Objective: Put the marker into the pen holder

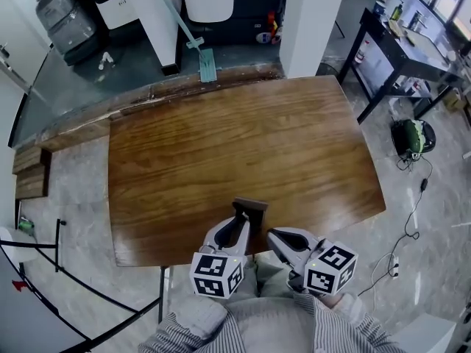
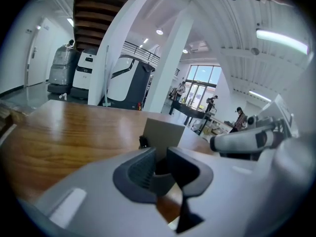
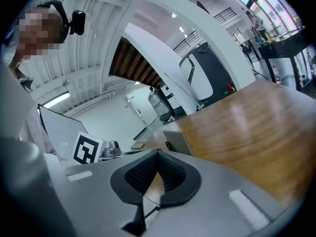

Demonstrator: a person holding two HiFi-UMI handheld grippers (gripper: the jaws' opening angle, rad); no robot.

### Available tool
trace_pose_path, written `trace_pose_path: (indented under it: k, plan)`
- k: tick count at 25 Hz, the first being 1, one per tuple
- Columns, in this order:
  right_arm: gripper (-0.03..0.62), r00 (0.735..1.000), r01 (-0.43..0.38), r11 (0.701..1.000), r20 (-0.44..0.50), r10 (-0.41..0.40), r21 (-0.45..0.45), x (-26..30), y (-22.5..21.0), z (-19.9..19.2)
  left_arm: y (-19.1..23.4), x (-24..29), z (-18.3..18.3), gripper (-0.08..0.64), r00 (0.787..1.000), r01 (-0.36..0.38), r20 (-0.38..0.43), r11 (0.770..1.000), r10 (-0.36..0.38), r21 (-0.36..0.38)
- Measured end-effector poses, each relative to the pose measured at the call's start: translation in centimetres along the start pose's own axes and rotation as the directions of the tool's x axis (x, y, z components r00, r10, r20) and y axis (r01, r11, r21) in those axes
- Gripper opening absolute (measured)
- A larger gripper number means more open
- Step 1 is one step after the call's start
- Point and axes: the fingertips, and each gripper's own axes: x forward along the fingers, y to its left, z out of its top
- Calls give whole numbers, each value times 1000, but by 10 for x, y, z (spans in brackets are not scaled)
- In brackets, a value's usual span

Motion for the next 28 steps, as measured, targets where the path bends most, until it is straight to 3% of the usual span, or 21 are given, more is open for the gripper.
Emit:
trace_pose_path:
  k: [5, 10, 17, 28]
  plan:
    - [0, 1000, 1, 999, 8, -1, -49, -4, 11, 7, -11, -17, 5, 9, 997, 63, 43, 995, -60, -79]
    - [0, 1000, 2, 998, 2, -2, -69, -2, 19, 9, -27, -35, 7, 8, 986, 158, 74, 982, -150, -108]
    - [0, 1000, -9, 994, -13, 7, -106, 0, 27, 8, -46, -48, 5, 8, 953, 299, 88, 944, -289, -139]
    - [-1, 999, 3, 992, -37, -7, -128, -3, 29, 1, -55, -49, 7, 8, 940, 340, 94, 929, -329, -145]
